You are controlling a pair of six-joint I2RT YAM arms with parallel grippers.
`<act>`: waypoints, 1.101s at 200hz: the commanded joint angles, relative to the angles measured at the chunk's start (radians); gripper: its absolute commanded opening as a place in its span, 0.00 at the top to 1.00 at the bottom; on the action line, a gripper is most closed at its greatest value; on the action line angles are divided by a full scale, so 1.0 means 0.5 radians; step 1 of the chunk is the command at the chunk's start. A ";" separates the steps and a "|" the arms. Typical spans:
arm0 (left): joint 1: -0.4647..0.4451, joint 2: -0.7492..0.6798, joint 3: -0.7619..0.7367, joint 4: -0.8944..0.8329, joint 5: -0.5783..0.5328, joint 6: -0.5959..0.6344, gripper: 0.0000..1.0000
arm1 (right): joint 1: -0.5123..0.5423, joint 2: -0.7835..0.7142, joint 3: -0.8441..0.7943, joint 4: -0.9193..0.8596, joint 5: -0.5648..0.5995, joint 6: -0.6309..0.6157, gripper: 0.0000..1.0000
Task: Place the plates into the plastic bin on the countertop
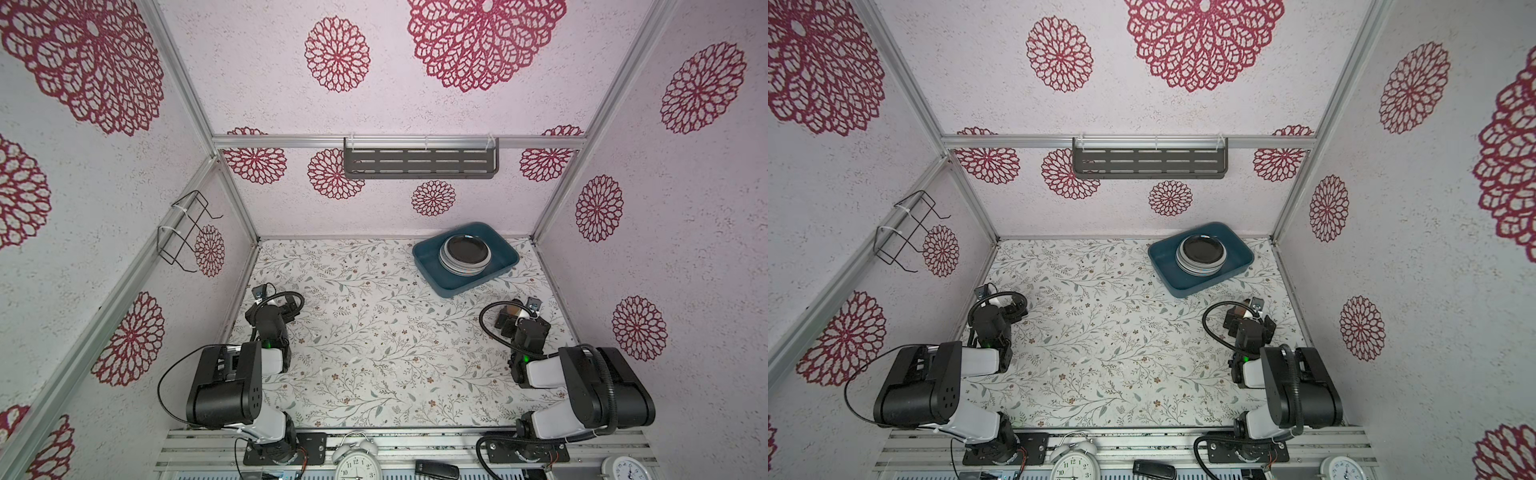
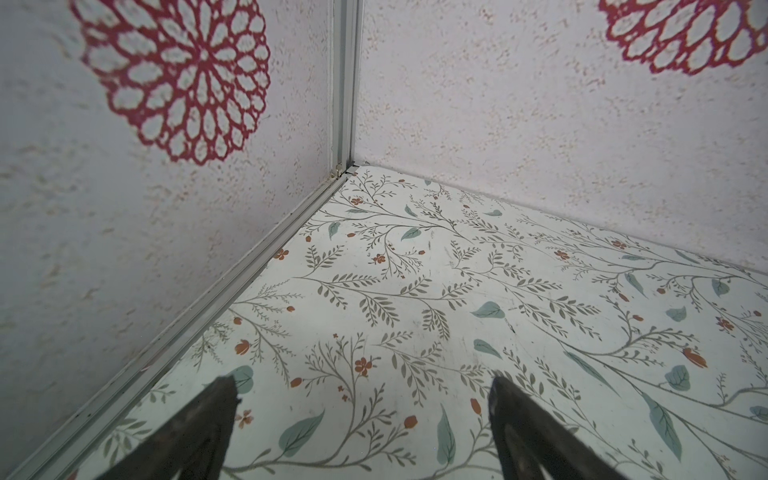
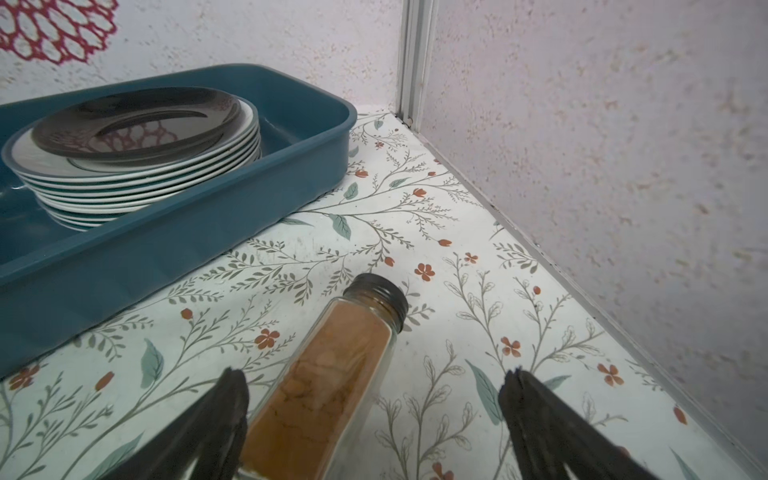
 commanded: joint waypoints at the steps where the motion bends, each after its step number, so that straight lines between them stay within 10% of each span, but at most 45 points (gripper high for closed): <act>1: -0.007 0.011 0.034 0.063 -0.024 0.039 0.03 | 0.018 0.010 0.034 0.210 0.002 -0.038 0.01; 220: -0.066 0.022 0.078 0.006 -0.118 0.091 0.03 | 0.043 0.046 0.101 0.151 0.017 -0.074 0.01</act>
